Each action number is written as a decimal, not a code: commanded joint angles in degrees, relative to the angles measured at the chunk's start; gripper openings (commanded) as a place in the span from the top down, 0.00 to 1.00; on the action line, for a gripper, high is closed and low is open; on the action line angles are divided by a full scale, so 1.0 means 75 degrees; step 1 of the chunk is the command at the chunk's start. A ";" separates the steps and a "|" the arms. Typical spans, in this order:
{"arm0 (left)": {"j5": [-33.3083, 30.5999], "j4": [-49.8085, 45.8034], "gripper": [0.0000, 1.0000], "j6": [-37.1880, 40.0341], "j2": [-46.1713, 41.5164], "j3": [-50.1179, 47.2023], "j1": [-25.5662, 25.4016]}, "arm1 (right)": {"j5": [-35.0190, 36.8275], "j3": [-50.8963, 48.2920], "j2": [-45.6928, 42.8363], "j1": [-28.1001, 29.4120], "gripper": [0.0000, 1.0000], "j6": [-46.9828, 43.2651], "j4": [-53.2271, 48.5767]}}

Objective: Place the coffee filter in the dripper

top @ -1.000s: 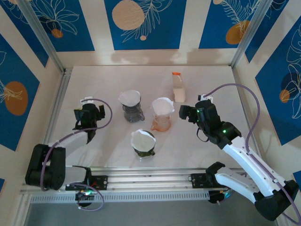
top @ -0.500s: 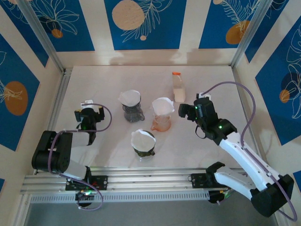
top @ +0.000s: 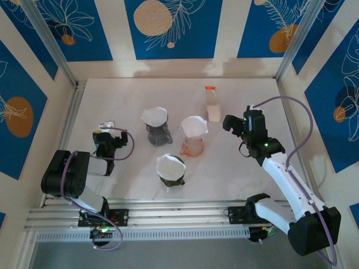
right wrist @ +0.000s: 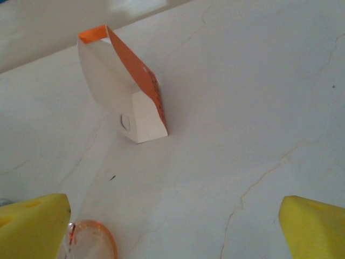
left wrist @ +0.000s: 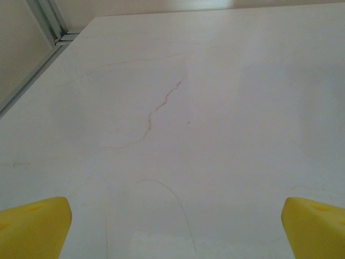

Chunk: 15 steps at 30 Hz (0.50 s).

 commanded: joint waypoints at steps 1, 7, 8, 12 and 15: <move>0.0226 0.0311 0.00 0.0100 0.0000 0.0119 0.0064 | -0.0314 -0.0577 -0.0107 -0.0143 0.01 -0.1184 0.1347; 0.0222 0.0189 0.00 0.0133 0.0018 0.0205 0.0068 | -0.0293 -0.1815 0.0113 -0.0656 0.01 -0.2174 0.3409; 0.0226 0.0190 0.00 0.0132 0.0018 0.0193 0.0060 | -0.0279 -0.1944 0.0184 -0.0757 0.01 -0.2255 0.3628; 0.0227 0.0193 0.00 0.0133 0.0018 0.0195 0.0060 | -0.0653 -0.2356 0.0834 -0.1232 0.01 -0.2609 0.4373; 0.0221 0.0190 0.00 0.0133 0.0018 0.0184 0.0049 | -0.1038 -0.2661 0.1588 -0.1478 0.01 -0.2538 0.5429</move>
